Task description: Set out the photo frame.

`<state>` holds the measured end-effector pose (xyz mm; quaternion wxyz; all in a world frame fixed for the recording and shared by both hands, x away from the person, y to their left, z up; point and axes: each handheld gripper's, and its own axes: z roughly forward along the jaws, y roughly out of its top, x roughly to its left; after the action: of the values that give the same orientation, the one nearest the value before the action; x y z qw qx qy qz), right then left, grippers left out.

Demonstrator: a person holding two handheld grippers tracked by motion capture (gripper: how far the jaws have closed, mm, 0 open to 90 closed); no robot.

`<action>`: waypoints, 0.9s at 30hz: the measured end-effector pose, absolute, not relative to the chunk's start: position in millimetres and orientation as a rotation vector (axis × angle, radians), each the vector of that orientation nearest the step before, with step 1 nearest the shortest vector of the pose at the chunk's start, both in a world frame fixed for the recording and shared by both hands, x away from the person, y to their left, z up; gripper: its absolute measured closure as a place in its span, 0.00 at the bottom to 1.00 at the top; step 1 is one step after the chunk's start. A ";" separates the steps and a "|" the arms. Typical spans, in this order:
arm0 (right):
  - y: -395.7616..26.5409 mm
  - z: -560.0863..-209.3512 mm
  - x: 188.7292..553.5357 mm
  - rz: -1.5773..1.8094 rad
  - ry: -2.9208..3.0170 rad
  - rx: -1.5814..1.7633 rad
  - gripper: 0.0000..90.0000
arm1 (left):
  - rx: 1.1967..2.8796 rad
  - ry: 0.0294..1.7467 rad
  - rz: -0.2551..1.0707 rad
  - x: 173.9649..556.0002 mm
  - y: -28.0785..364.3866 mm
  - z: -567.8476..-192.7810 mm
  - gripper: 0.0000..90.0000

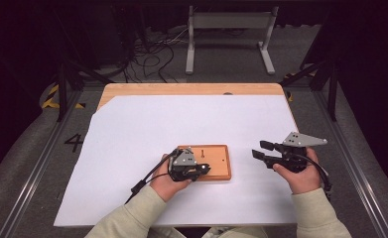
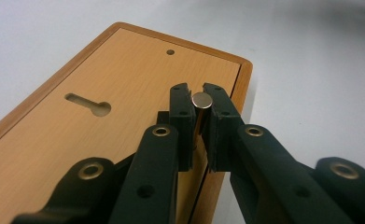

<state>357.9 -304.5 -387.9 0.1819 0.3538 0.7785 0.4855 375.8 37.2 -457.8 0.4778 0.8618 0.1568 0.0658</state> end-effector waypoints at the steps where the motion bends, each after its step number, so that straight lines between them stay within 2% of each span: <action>1: -304.3 -387.9 357.8 1.370 2.200 1.001 0.56 | 2.110 0.359 0.181 375.2 36.5 -457.9 0.92; 17: -299.9 -387.3 356.4 1.364 2.215 0.990 0.56 | 2.145 0.198 0.385 362.7 34.8 -459.1 0.93; 23: -298.0 -386.6 355.0 1.359 2.217 0.979 0.56 | 2.156 0.092 0.522 350.9 33.4 -460.0 0.93; 24: -297.5 -386.7 354.9 1.361 2.215 0.980 0.56 | 2.144 0.045 0.578 345.8 33.9 -462.2 0.93; 27: -296.0 -386.9 354.8 1.354 2.222 0.973 0.56 | 2.130 0.008 0.613 343.2 34.3 -464.2 0.93</action>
<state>354.8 -296.0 -386.9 0.1807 0.3446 0.7866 0.4794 343.2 34.3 -464.2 0.4461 0.8601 0.0032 0.2476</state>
